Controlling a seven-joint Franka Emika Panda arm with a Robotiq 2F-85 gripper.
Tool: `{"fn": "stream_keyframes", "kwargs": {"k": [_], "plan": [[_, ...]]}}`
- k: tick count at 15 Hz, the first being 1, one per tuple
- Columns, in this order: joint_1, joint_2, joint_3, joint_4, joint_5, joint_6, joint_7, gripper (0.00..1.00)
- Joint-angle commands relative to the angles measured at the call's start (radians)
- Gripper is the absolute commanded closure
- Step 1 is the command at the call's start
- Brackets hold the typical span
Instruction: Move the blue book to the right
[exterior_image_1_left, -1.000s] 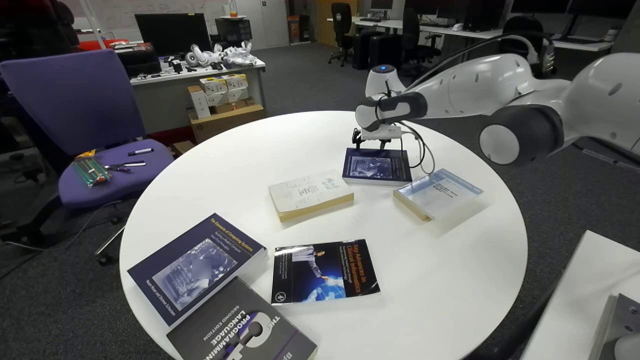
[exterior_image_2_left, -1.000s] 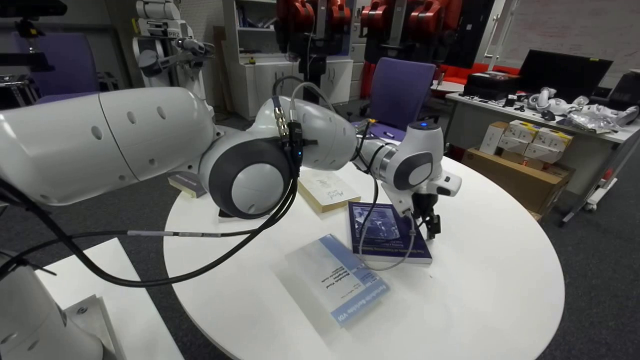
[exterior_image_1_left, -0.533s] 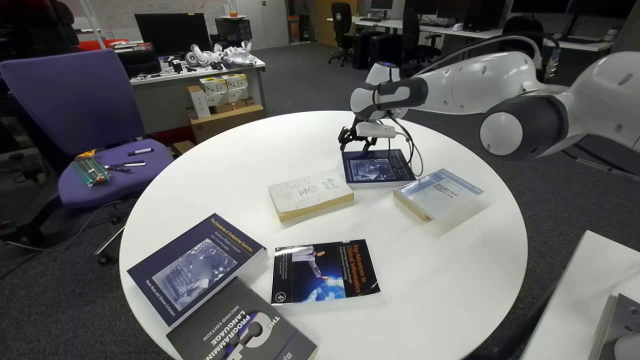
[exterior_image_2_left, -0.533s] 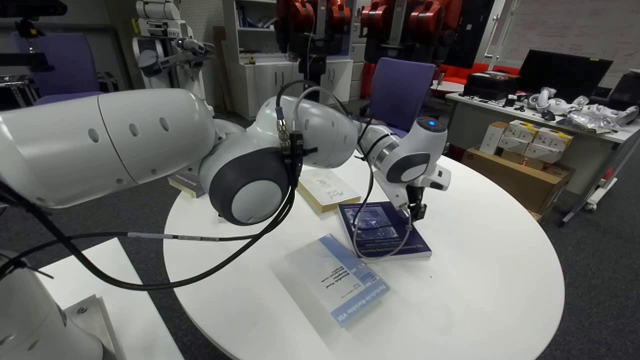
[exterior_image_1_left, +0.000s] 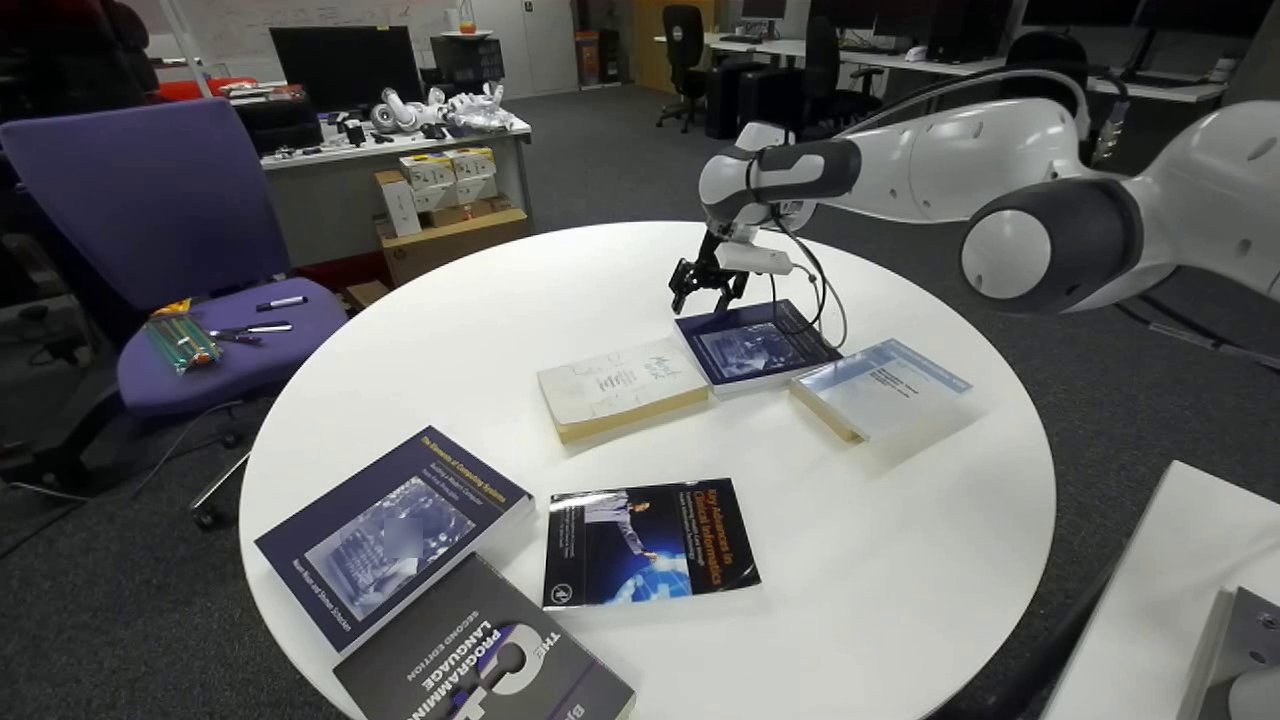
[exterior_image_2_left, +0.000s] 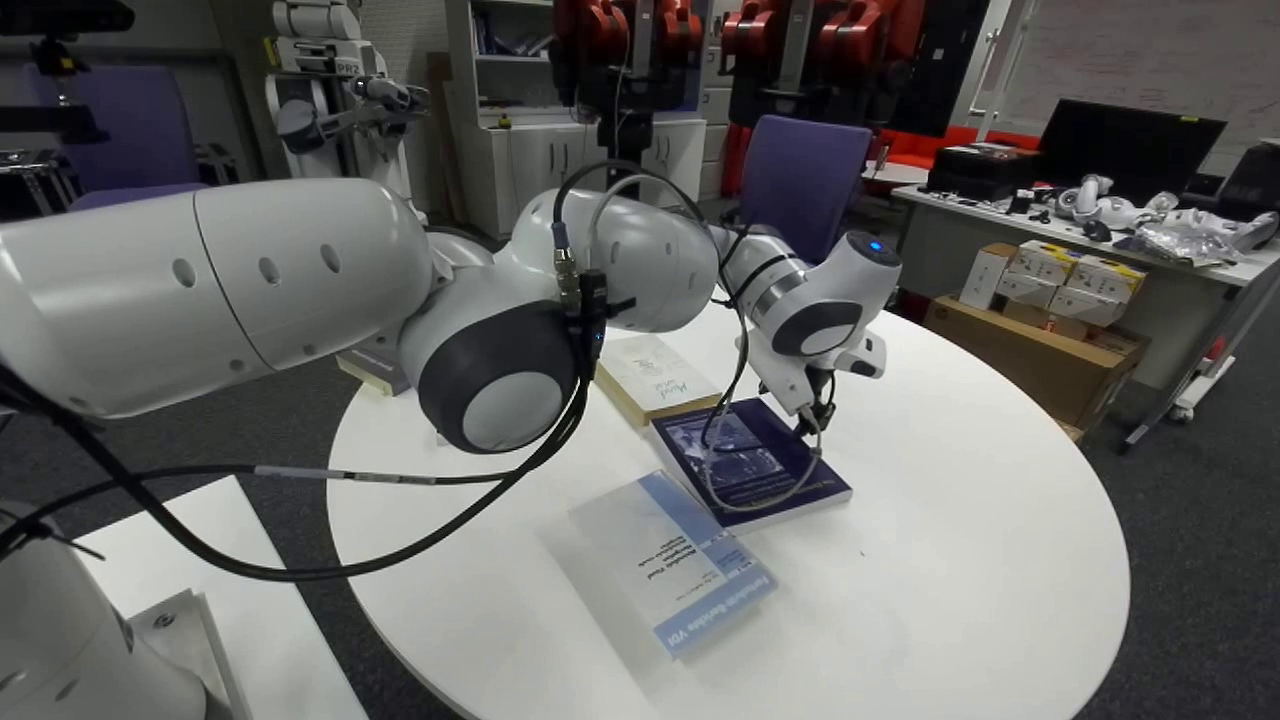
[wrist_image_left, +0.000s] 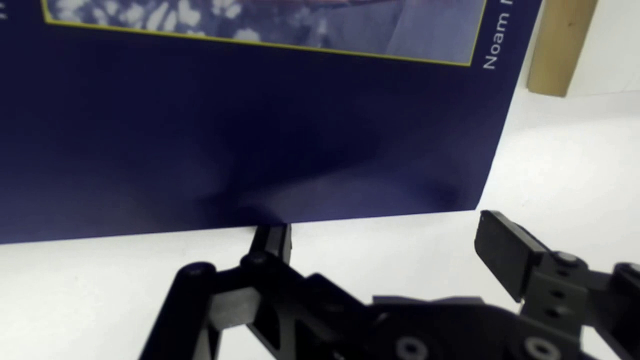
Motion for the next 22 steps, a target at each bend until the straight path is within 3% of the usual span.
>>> {"fn": "stream_keyframes", "kwargs": {"k": [1, 6, 15, 17, 19, 22], "plan": [[-0.033, -0.027, 0.031, 0.001, 0.020, -0.084, -0.063, 0.00], [-0.026, -0.030, 0.048, -0.002, -0.004, -0.133, -0.260, 0.00], [-0.022, -0.032, 0.070, -0.008, 0.005, -0.195, -0.419, 0.00], [-0.014, -0.031, 0.053, -0.005, -0.004, -0.186, -0.390, 0.00], [-0.031, -0.034, 0.089, -0.004, 0.017, -0.203, -0.477, 0.00], [-0.026, -0.035, 0.083, -0.014, -0.001, -0.241, -0.550, 0.00]]}}
